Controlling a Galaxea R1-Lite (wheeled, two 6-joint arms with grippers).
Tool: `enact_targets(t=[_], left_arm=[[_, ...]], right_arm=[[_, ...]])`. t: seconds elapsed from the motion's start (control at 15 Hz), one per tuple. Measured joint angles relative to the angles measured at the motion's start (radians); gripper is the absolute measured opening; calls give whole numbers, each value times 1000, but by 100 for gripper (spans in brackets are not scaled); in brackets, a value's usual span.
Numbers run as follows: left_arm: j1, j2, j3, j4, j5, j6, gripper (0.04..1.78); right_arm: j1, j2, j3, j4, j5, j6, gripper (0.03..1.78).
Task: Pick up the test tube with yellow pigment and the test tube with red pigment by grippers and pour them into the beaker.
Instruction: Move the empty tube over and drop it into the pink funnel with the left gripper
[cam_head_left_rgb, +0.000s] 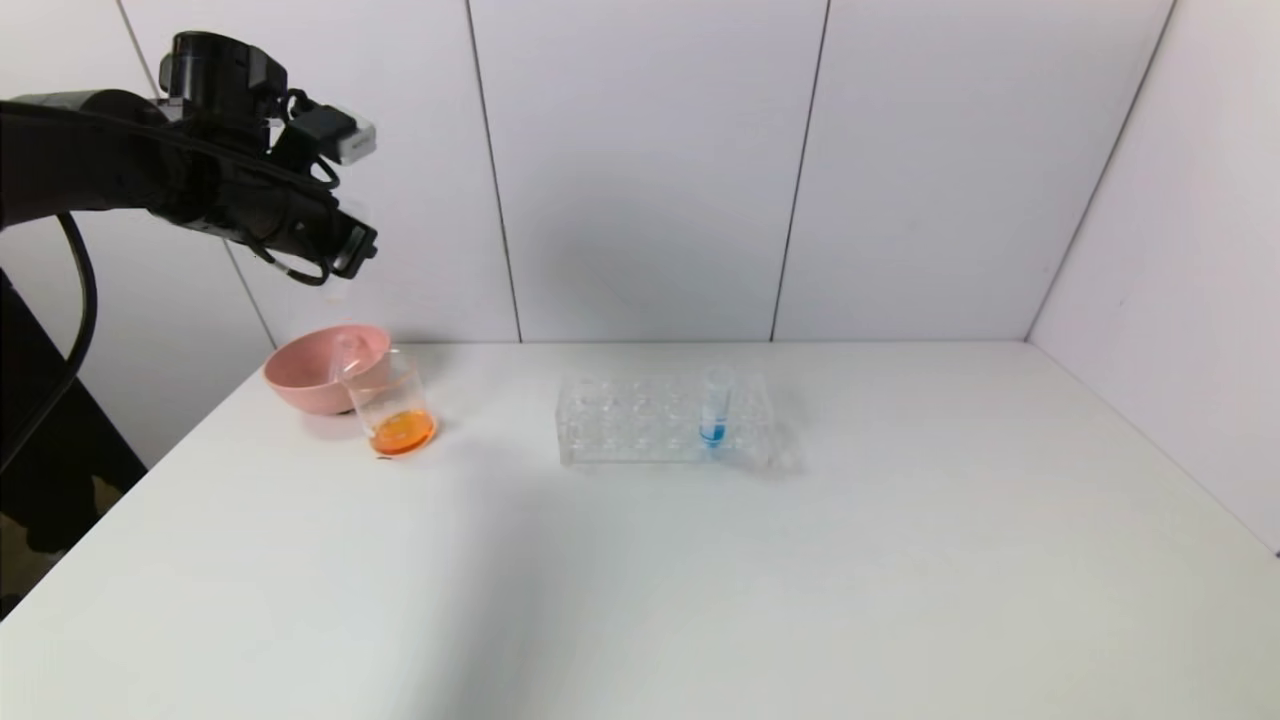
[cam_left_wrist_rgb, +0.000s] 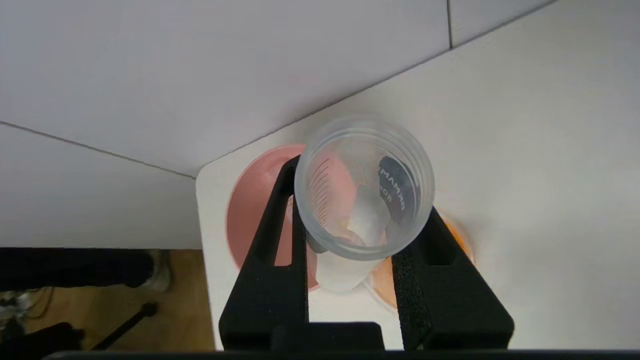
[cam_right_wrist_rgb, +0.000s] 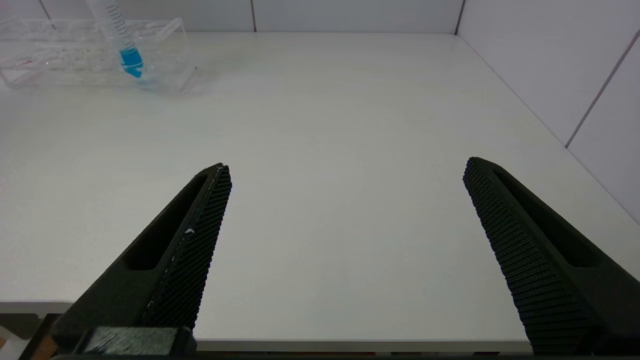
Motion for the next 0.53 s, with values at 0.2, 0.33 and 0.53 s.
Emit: enact_targets(t=[0.2, 0.33, 0.53], left_arm=[[4, -10, 53, -130, -92, -142, 49], [11, -17, 110, -246, -112, -211, 49], [22, -20, 198, -487, -125, -322, 49]], right_arm=[[1, 0, 0, 0, 0, 0, 170], [1, 0, 0, 0, 0, 0, 170], [0, 0, 0, 0, 0, 0, 170]])
